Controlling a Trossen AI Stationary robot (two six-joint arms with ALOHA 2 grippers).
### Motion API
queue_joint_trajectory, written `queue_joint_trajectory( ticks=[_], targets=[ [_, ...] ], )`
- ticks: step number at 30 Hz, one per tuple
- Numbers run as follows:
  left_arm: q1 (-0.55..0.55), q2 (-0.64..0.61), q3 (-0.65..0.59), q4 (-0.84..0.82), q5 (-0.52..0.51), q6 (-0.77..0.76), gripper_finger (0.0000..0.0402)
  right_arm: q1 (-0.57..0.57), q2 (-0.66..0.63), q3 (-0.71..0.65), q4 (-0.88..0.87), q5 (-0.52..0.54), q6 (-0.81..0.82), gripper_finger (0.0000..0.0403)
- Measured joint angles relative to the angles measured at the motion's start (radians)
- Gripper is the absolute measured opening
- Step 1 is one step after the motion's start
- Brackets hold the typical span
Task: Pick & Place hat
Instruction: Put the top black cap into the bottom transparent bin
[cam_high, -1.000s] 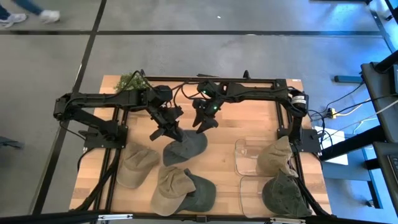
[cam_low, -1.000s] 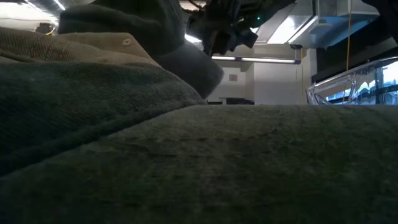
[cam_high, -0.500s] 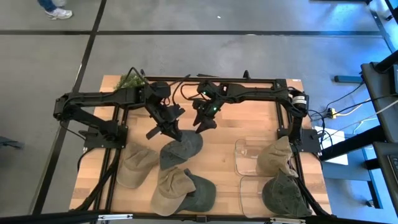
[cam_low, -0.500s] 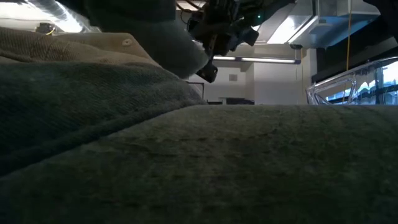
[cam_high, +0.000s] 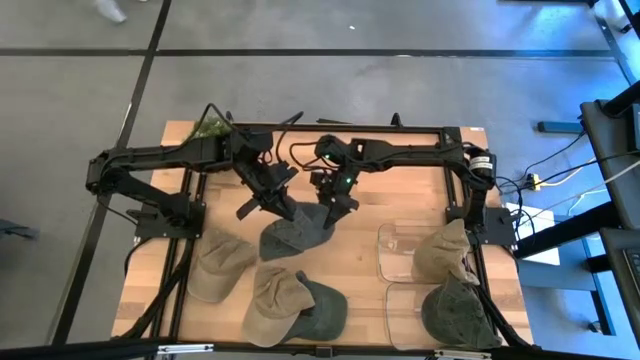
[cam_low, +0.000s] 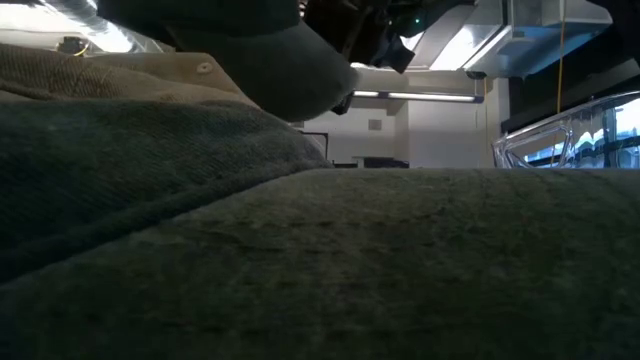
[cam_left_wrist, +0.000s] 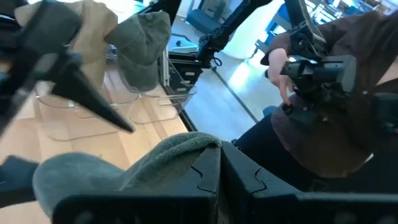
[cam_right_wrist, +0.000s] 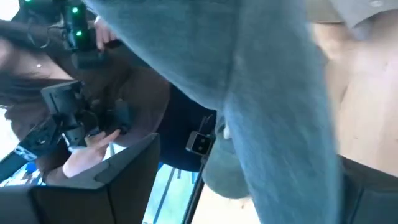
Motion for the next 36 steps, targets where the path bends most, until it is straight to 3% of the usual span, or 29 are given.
queue_joint_trajectory(
  ticks=[3, 7, 13, 18, 25, 29, 36],
  targets=[
    [0.011, 0.000, 0.000, 0.000, -0.001, 0.000, 0.0002, 0.007, 0.000, 0.000, -0.003, 0.000, 0.000, 0.0311],
    [0.013, 0.000, 0.000, 0.000, -0.001, 0.000, 0.0003, 0.011, 0.000, 0.000, -0.003, 0.030, -0.002, 0.0263],
    [0.013, 0.000, 0.000, 0.000, -0.001, -0.001, 0.0003, 0.011, 0.000, 0.000, -0.004, 0.104, -0.029, 0.0139],
    [0.013, 0.000, -0.001, 0.000, -0.024, -0.001, 0.0006, 0.011, -0.001, 0.000, -0.015, 0.104, -0.070, 0.0022],
    [0.047, -0.020, -0.002, 0.011, -0.045, 0.023, 0.0012, 0.011, -0.034, 0.000, -0.086, 0.111, -0.085, 0.0016],
    [0.108, -0.093, -0.002, -0.031, -0.076, 0.041, 0.0010, 0.009, -0.089, 0.000, -0.155, 0.155, -0.113, 0.0016],
    [0.225, -0.263, -0.002, -0.080, -0.263, 0.052, 0.0013, -0.008, -0.238, -0.003, -0.245, 0.319, -0.129, 0.0016]
  ],
)
